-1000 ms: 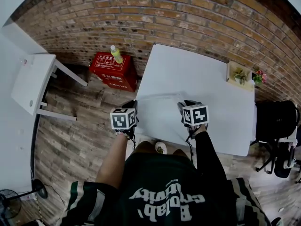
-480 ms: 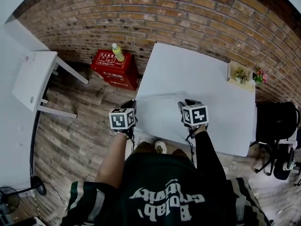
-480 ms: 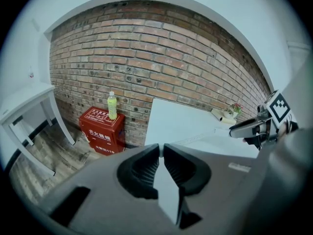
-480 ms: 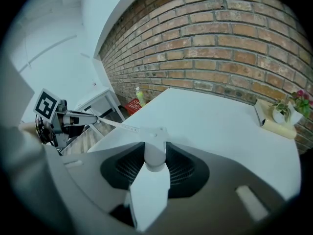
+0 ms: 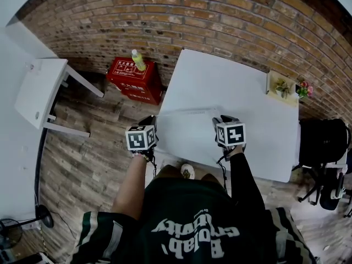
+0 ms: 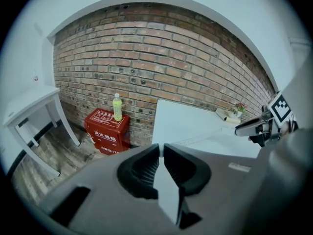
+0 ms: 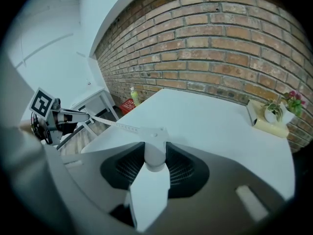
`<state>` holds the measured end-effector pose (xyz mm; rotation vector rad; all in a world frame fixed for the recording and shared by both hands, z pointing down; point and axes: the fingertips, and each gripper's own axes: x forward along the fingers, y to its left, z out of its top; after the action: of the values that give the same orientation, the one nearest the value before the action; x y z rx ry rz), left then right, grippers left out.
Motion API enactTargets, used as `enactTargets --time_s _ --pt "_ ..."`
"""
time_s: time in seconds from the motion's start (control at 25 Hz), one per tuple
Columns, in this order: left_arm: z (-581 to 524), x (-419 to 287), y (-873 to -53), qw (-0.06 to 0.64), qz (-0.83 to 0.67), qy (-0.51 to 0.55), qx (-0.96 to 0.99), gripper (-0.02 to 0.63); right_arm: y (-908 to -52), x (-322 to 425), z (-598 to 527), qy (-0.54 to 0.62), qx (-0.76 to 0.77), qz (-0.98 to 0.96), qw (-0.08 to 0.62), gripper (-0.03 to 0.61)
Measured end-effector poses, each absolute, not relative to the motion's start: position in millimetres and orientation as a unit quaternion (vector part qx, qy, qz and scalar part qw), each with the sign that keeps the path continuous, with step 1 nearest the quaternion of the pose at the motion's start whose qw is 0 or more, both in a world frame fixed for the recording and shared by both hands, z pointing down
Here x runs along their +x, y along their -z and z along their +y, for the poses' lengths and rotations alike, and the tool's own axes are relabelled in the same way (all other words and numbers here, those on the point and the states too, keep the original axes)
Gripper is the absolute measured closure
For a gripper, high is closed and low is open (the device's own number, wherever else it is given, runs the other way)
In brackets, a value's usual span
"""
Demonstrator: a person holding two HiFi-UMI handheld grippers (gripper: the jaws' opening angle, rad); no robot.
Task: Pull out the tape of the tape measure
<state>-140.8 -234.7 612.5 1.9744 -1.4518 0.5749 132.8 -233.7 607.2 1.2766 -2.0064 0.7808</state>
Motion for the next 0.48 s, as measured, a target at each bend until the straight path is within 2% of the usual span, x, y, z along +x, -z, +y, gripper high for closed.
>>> enactTargets --time_s 0.48 --pt "-234.4 -148.5 -612.9 0.313 -0.556 -0.210 0.741 0.575 -608.1 146.2 -233.3 -0.299 0.497 -0.753 0.311 0.430"
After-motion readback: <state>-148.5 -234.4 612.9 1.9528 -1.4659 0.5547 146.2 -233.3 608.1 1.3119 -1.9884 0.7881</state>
